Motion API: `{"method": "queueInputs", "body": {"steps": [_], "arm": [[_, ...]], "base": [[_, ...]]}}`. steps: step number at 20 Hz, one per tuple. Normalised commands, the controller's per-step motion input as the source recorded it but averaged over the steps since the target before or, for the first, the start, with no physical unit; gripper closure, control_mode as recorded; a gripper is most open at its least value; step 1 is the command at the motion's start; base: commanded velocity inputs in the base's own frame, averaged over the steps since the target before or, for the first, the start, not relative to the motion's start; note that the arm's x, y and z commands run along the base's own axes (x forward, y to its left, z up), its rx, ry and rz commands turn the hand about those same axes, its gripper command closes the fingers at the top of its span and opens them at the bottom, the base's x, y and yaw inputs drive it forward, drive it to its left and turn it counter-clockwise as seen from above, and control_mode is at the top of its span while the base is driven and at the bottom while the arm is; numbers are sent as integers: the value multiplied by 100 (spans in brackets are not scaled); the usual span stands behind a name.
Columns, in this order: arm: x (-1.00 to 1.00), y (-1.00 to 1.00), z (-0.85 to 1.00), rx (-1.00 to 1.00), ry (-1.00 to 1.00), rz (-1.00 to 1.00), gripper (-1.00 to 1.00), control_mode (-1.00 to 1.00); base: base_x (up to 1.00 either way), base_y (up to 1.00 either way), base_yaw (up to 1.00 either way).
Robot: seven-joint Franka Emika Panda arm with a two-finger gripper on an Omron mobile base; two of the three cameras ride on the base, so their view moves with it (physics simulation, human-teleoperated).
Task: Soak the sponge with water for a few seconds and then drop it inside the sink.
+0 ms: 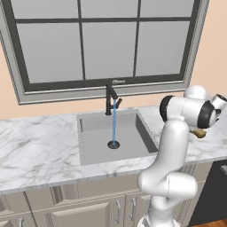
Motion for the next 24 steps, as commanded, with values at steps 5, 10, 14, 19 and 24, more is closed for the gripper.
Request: {"method": "queueInputs", "body": {"steps": [5,10,14,19,24], "arm": [[1,25,37,0,0,-6,100,-100],[7,47,10,0,-3,-7,100,-100],[0,53,17,0,-11,-5,100,-100],[0,48,40,0,-11,-3,100,-100],[0,40,41,0,-5,-2,100,-100]], "base": [[0,0,0],[0,0,0],[0,0,0],[0,0,0],[0,0,0]]}}
